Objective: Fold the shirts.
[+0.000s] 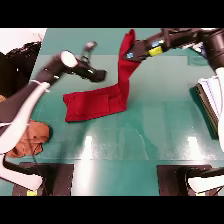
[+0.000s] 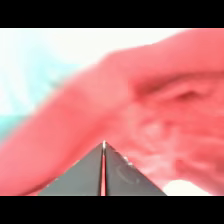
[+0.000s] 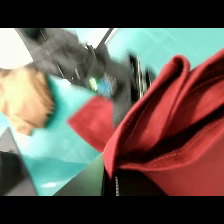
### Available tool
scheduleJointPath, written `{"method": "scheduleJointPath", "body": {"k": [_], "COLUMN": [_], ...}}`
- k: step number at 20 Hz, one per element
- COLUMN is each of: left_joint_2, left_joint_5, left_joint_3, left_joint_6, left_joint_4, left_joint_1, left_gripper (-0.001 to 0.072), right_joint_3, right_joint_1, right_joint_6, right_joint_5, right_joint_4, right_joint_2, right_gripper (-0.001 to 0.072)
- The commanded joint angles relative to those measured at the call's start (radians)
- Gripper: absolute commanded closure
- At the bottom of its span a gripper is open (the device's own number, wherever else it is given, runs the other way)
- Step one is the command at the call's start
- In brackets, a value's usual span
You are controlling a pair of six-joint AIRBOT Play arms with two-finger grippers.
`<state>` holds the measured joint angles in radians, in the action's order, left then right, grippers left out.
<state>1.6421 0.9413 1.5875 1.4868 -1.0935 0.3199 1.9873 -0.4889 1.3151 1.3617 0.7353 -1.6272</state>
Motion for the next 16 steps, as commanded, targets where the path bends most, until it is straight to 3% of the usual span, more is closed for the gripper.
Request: {"method": "scheduleJointPath", "body": {"k": [1, 5, 6, 8, 9, 11, 12, 16], "left_joint_2": [-0.166, -0.326, -0.352, -0.389, -0.396, -0.397, -0.397, -0.397], "left_joint_5": [0.08, 0.1, 0.1, 0.113, 0.127, 0.163, 0.177, 0.206], "left_joint_3": [0.001, 0.001, 0.001, 0.001, 0.001, 0.001, 0.001, 0.001], "left_joint_6": [-0.003, -0.003, -0.003, -0.003, -0.003, -0.004, -0.012, -0.022], "left_joint_4": [-0.161, -0.202, -0.202, -0.202, -0.202, -0.208, -0.208, -0.204], "left_joint_1": [-0.172, -0.339, -0.366, -0.404, -0.416, -0.422, -0.422, -0.422], "left_gripper": [0.0683, 0.0683, 0.0683, 0.0683, 0.0683, 0.0683, 0.0683, 0.0683], "right_joint_3": [0.001, 0.001, 0.001, 0.001, 0.001, 0.001, 0.001, -0.023], "right_joint_1": [-0.105, -0.287, -0.332, -0.399, -0.416, -0.412, -0.391, -0.231], "right_joint_6": [-0.072, -0.209, -0.269, -0.314, -0.314, -0.309, -0.282, -0.092], "right_joint_5": [-0.099, -0.23, -0.253, -0.294, -0.297, -0.276, -0.245, -0.076], "right_joint_4": [-0.112, -0.219, -0.245, -0.279, -0.282, -0.249, -0.191, 0.187], "right_joint_2": [-0.063, -0.203, -0.241, -0.3, -0.314, -0.309, -0.295, -0.236], "right_gripper": [0.0693, 0.069, 0.0648, 0.0242, 0.0192, 0.0217, 0.0265, 0.0265]}}
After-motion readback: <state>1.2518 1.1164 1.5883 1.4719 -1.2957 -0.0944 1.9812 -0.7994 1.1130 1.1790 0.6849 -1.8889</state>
